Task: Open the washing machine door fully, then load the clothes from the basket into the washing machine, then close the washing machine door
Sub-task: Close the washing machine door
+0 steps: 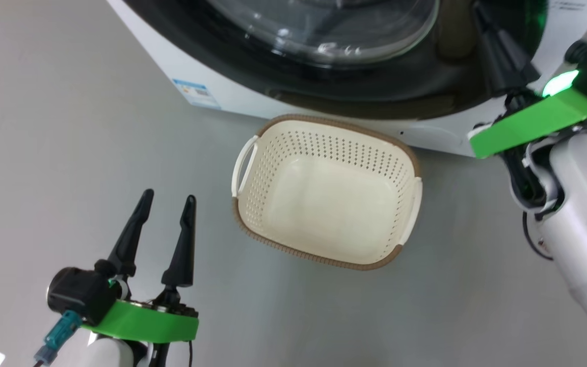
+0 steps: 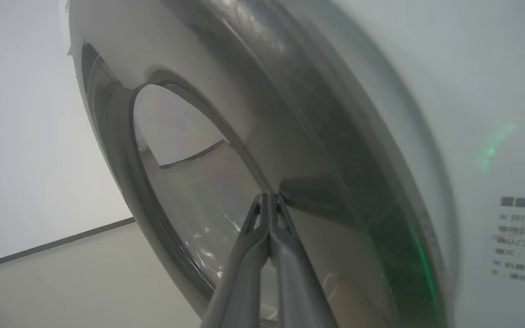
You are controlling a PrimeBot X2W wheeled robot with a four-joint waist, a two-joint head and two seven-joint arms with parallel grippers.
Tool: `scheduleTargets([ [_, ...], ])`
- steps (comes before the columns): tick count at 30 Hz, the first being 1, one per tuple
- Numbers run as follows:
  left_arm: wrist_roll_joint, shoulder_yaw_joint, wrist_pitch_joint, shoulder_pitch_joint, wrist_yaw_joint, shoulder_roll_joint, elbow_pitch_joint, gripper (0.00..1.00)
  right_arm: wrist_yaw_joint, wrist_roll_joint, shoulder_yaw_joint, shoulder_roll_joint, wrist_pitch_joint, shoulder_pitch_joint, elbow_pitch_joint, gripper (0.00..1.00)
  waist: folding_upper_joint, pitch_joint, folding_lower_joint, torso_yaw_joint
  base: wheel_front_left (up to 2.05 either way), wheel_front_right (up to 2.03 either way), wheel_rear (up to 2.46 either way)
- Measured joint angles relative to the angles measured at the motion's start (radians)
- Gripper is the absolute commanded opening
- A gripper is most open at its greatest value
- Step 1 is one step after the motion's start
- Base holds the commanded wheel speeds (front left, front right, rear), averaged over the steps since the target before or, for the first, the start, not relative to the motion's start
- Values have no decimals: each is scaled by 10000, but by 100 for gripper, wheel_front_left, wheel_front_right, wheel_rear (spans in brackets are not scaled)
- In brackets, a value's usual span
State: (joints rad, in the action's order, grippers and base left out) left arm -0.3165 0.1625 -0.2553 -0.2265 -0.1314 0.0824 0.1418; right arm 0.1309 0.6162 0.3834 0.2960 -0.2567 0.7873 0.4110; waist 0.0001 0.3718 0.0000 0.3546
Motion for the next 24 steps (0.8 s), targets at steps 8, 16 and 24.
scheduleTargets([
  [8, -69, 232, 0, -294, 0, -90, -59, 100, 10, -17, -558, 4, 0, 616, 207, 0, -1, 497, 1, 257, 0, 0, 0],
  [16, -84, 328, 0, -571, 0, -201, -54, 100, 100, -86, -669, -180, 0, 812, 357, 0, 0, 820, 1, 391, 0, 0, 0],
  [24, -105, 278, 0, -618, 0, -155, 291, 100, 63, 44, -360, -159, -2, 723, 274, 0, 0, 503, 1, 200, 0, 0, 0],
])
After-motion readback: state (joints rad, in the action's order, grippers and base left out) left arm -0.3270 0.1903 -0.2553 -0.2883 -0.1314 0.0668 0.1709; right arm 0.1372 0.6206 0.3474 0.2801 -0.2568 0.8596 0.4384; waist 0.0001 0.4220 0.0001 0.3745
